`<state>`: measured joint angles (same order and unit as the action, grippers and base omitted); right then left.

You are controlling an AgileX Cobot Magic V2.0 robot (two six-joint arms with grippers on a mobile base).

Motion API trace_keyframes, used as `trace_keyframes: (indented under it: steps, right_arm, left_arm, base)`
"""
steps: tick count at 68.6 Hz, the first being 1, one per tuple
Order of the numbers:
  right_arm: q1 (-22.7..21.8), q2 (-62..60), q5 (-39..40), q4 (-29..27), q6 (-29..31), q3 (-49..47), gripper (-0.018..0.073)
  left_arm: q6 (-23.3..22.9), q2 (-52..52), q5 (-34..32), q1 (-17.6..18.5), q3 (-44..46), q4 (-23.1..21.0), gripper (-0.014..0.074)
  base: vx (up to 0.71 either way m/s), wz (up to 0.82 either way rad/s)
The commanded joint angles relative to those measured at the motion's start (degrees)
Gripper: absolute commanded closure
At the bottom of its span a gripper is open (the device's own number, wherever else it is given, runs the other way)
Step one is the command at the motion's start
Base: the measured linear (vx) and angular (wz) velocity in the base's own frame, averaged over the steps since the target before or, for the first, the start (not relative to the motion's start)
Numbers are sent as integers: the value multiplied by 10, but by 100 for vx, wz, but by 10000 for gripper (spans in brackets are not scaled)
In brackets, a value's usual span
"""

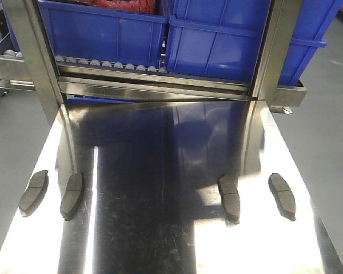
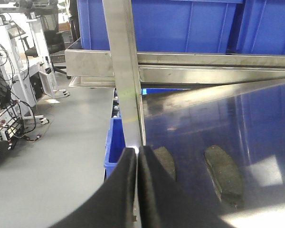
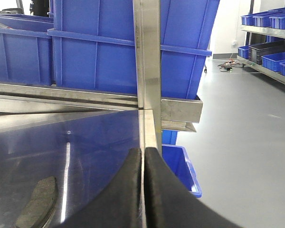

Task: Move and align brake pads A on conveyor
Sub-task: 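Lower the left gripper toward the brake pad nearest it on the table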

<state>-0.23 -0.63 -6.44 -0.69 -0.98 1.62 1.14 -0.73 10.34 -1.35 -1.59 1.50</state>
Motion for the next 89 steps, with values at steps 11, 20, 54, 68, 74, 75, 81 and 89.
trace_keyframes:
  steps: [11,20,54,68,74,75,81,89]
  right_arm:
    - [-3,-9,41,1,2,2,567]
    - [-3,-9,41,1,2,2,567]
    - [-3,-9,41,1,2,2,567]
    - [-3,-9,41,1,2,2,567]
    - [-3,-9,41,1,2,2,567]
    - [-3,-9,41,1,2,2,567]
    - [-3,-9,41,1,2,2,567]
    - [-3,-9,41,1,2,2,567]
  left_arm:
    - [-4,-8,-44,1,-14,-5,602]
    - [-4,-8,-44,1,-14,-5,602]
    - [-4,-8,-44,1,-14,-5,602]
    - [-4,-8,-45,1,-14,-5,602]
    - [-2,-8,-51,1,-14,-3,602]
    - [-2,-8,-52,1,-14,0,602]
    - [-3,-8,-65,1,-14,4,602]
    - [-3,-8,-75,1,-13,5,602]
  base:
    - [0,0]
    - [0,0]
    - [0,0]
    - [0,0]
    - [0,0]
    - [0,0]
    - [0,0]
    - [0,0]
